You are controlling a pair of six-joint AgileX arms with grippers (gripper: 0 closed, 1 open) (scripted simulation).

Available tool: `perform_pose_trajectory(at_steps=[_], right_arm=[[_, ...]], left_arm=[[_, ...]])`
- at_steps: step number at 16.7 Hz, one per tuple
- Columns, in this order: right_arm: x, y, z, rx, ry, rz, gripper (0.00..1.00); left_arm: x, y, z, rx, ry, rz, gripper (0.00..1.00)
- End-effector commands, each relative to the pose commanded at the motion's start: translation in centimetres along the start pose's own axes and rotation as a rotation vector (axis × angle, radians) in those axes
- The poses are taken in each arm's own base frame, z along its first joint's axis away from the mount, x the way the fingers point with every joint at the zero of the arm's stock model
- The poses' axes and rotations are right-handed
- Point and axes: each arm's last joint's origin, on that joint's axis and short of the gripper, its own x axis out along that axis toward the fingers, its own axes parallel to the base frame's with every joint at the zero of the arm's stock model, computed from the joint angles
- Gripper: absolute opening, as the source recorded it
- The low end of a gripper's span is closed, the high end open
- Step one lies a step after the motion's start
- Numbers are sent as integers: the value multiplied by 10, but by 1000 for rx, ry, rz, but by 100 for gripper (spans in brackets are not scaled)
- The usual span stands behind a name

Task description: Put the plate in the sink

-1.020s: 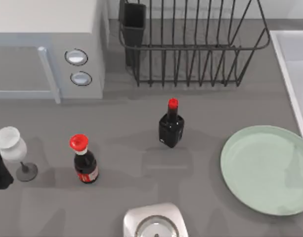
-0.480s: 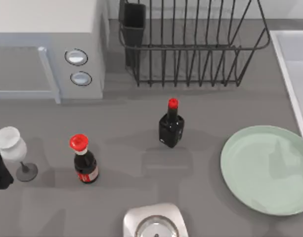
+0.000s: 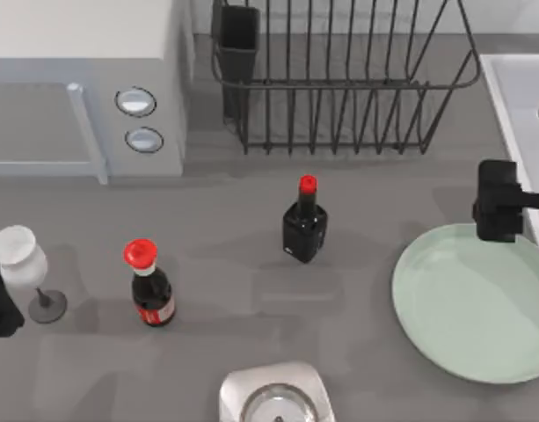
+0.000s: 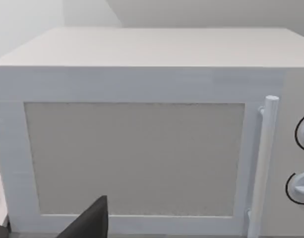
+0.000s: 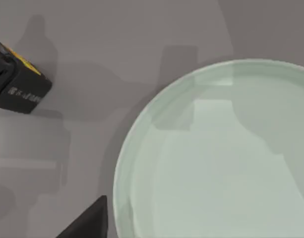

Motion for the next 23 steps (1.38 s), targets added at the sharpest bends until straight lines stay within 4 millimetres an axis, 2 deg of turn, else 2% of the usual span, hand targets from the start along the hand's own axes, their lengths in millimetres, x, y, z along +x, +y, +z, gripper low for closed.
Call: perform_pose_trajectory(at_steps=[4, 7, 10, 18, 20, 23], right_arm=[[54, 46, 27, 10, 304, -89, 100], [90, 72, 30, 8, 457, -162, 100], [110, 88, 29, 4, 535, -207, 100], [118, 88, 27, 7, 550, -217, 100], [133, 85, 19, 6, 552, -219, 100], [166, 80, 2, 7, 535, -208, 100]], left_arm=[[0, 0, 0, 0, 0, 0, 100], [0, 0, 0, 0, 0, 0, 100], [0, 0, 0, 0, 0, 0, 100], [0, 0, 0, 0, 0, 0, 100], [0, 0, 0, 0, 0, 0, 100], [0, 0, 0, 0, 0, 0, 100]])
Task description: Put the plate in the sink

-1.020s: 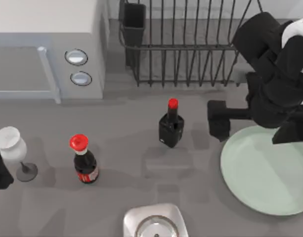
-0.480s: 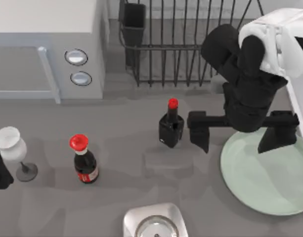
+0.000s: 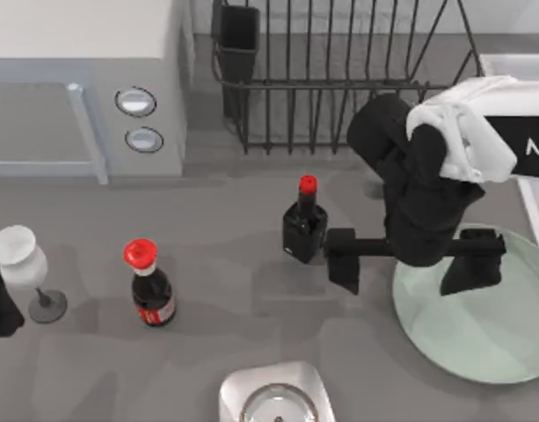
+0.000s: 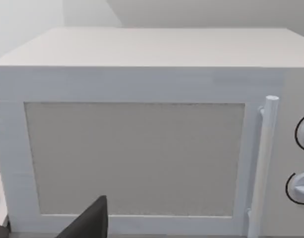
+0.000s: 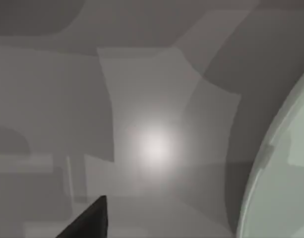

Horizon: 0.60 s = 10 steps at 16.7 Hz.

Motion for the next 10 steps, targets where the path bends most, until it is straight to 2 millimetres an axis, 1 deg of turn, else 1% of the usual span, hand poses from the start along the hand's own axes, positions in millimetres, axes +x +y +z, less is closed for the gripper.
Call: perform_pose_trajectory(at_steps=[2, 4, 8, 10], right_arm=[[24, -1, -2, 1, 2, -2, 100], [39, -2, -5, -2, 11, -8, 100], [41, -2, -5, -2, 13, -8, 100], [41, -2, -5, -2, 13, -8, 85]], left_arm=[[0, 0, 0, 0, 0, 0, 100], [0, 0, 0, 0, 0, 0, 100], [0, 0, 0, 0, 0, 0, 100], [0, 0, 0, 0, 0, 0, 100]])
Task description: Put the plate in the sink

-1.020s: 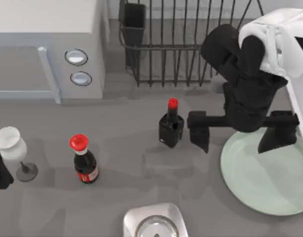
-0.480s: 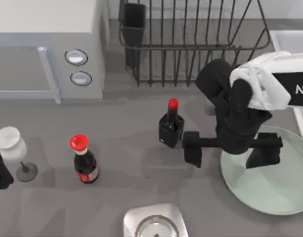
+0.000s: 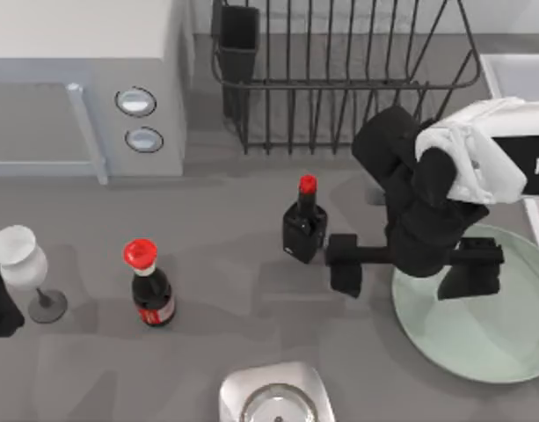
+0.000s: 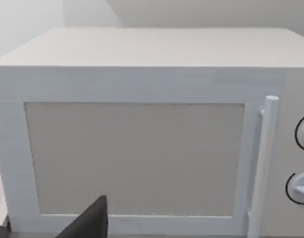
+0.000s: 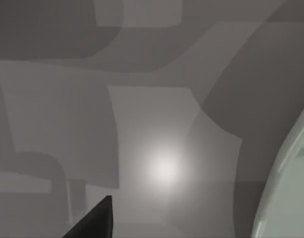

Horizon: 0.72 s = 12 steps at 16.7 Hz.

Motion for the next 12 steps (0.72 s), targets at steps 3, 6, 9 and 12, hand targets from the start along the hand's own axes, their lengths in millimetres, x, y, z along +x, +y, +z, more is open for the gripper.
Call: perform_pose_trajectory(at_steps=[3, 6, 9, 12], right_arm=[[0, 0, 0, 0, 0, 0, 62], [0, 0, 0, 0, 0, 0, 40], [0, 0, 0, 0, 0, 0, 17], [0, 0, 0, 0, 0, 0, 0]], left_arm=[[0, 0, 0, 0, 0, 0, 100], [0, 0, 0, 0, 0, 0, 100], [0, 0, 0, 0, 0, 0, 100], [0, 0, 0, 0, 0, 0, 100]])
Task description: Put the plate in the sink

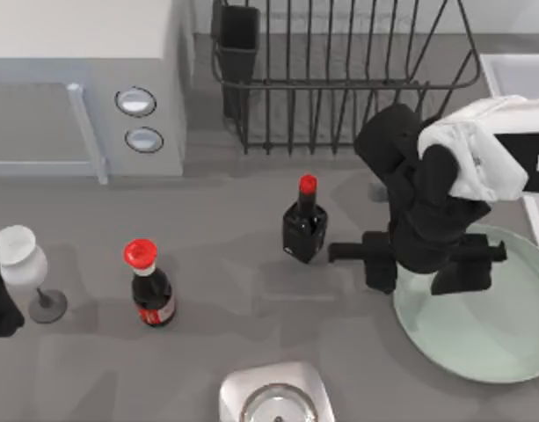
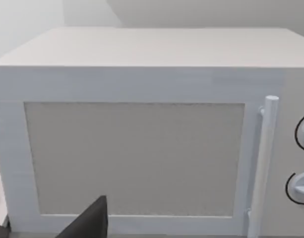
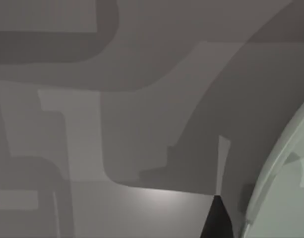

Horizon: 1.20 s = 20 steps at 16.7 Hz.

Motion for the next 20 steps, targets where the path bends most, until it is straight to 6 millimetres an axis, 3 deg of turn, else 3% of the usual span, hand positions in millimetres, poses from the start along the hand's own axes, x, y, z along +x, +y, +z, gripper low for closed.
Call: perform_pose_trajectory(at_steps=[7, 8, 12, 15, 20], right_arm=[[0, 0, 0, 0, 0, 0, 0], [-33, -5, 4, 8, -93, 38, 0], [-45, 1, 9, 2, -84, 32, 0], [-77, 10, 18, -6, -64, 21, 0], [-168, 17, 30, 1, -56, 15, 0]], left_arm=[[0, 0, 0, 0, 0, 0, 100], [0, 0, 0, 0, 0, 0, 100], [0, 0, 0, 0, 0, 0, 100], [0, 0, 0, 0, 0, 0, 100], [0, 0, 0, 0, 0, 0, 100]])
